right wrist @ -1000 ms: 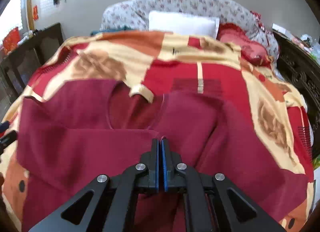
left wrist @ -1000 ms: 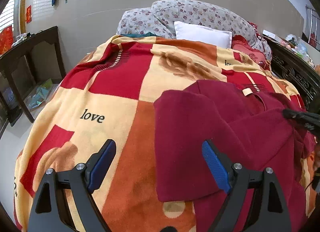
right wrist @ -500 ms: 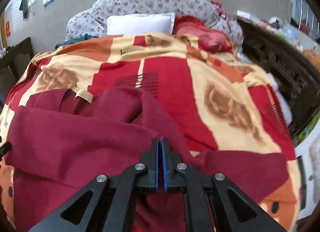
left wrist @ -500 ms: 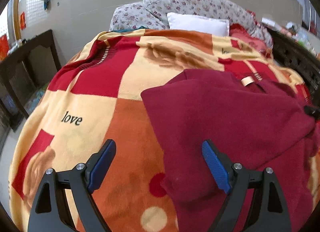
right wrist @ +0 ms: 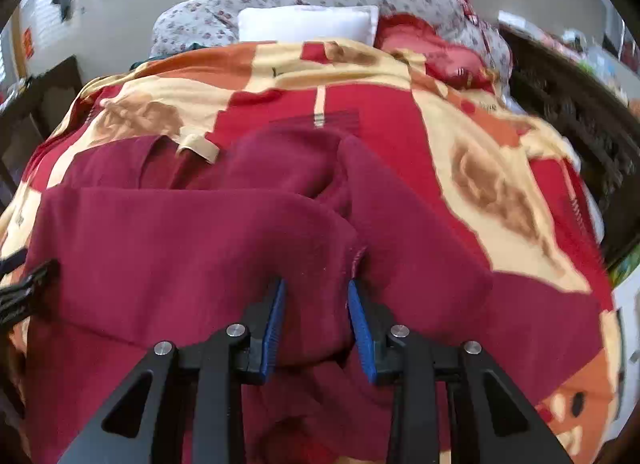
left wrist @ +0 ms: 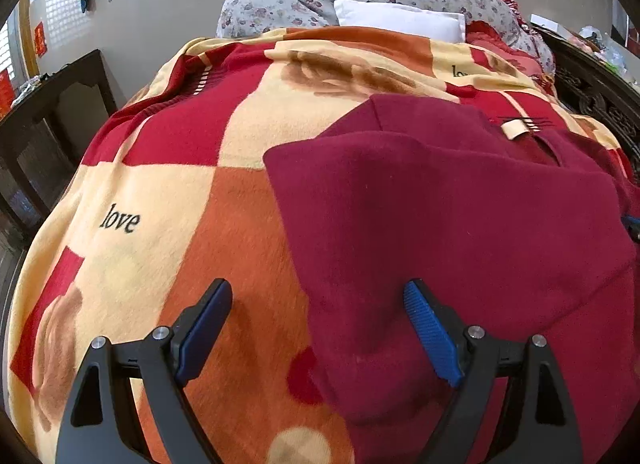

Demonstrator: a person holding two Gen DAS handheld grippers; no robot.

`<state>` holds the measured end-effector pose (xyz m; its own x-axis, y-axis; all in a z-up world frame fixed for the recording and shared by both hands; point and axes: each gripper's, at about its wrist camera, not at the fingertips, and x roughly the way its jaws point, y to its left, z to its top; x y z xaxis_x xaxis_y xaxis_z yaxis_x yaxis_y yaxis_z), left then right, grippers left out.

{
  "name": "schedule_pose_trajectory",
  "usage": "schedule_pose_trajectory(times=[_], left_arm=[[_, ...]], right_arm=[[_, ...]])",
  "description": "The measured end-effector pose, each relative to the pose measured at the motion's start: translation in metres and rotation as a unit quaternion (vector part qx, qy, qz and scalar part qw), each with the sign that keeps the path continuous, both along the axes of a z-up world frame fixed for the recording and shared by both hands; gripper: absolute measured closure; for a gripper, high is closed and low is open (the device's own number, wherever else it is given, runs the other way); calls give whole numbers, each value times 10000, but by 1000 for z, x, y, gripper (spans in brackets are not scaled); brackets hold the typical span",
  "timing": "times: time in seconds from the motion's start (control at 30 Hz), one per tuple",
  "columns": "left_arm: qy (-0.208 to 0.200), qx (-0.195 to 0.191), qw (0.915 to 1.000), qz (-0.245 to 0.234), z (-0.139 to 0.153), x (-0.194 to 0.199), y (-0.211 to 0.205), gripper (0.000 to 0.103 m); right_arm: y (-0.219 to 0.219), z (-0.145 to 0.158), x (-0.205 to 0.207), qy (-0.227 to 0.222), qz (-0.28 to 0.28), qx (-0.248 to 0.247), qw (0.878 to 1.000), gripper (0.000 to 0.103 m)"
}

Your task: Fold small clothes

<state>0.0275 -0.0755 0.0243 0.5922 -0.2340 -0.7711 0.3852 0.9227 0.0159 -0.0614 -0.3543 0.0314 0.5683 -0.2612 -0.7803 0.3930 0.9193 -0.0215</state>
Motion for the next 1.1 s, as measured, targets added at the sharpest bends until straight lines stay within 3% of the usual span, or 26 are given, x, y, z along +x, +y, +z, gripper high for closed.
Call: schedule_pose_trajectory(times=[0.07,0.2,0.4,0.47,0.57,0.6,0.63,0.73,0.87,1.0,1.1], left_arm=[[24,-61,10000,-64,6,-9,8,16],[11,-178,9996,-219,14,-32,25,16],[343,-325,9987,-213,6,-53,37,16],[344,-278,9987,-233,4,-61,34,16],[291,-248,9987,-323,7,-72,31,16],[264,-246,9988,-342,8,-75,32,16],[209,-212,9989,-367,9,-79,32,16],[90,-40,9990,-439,10,-86,34,16],[178,-14,9991,-387,2,-89,41,16],[368,-102,9985,-382,-3,-92,42,16],[396,-136,9981,-457,0,-101,44,16]], right_arm=[[-3,10,-12,-197,-17,244,9995,65],[-6,28,-60,-528,59,894,9946,30],[17,4,-94,-322,234,1183,9922,29],[25,-8,-85,-235,245,1105,9933,35],[28,-23,-68,-282,216,1198,9922,67],[27,-26,-63,-291,155,1106,9933,86],[24,-27,-60,-343,21,952,9949,92],[10,-18,-66,-540,-166,1016,9932,94],[-1,5,-85,-463,-343,277,9980,95],[-16,-12,-76,-78,-449,342,9984,95],[-13,-9,-77,-92,-386,303,9988,90]])
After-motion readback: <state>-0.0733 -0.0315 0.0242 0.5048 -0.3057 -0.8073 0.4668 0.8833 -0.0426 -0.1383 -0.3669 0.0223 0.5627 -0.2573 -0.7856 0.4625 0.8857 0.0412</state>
